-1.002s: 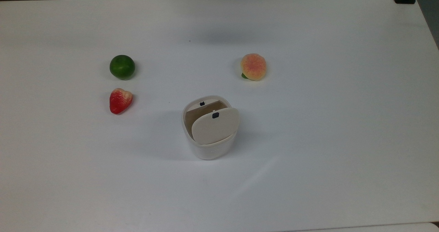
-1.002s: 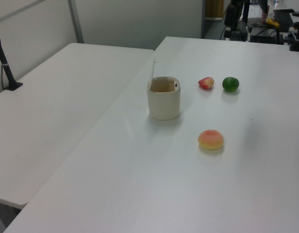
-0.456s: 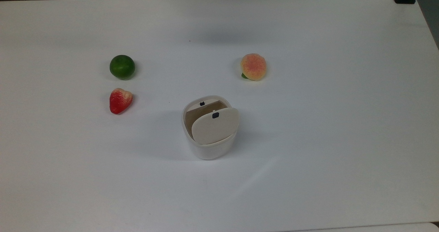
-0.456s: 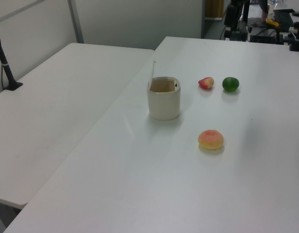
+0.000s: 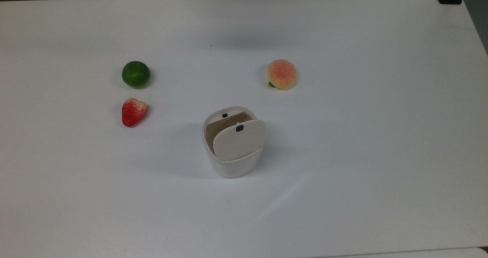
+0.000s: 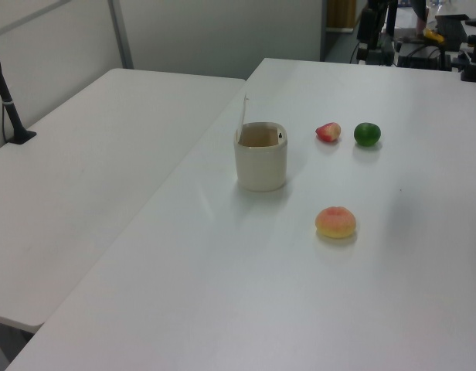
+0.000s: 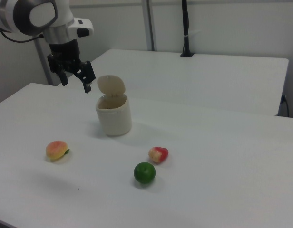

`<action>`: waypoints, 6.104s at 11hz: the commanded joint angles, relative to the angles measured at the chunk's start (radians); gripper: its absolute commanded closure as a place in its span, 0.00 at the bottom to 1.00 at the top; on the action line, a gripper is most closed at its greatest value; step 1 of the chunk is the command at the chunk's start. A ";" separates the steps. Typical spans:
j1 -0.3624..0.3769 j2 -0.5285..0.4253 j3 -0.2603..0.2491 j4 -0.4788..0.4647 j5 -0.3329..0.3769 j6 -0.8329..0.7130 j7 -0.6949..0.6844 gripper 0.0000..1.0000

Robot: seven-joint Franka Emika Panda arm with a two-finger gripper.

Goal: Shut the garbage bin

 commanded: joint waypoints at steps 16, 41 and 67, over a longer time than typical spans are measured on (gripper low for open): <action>0.009 0.095 0.000 0.059 0.010 0.081 -0.006 1.00; 0.121 0.527 0.008 0.268 -0.036 0.852 0.111 1.00; 0.090 0.444 0.008 0.070 -0.036 0.544 -0.010 1.00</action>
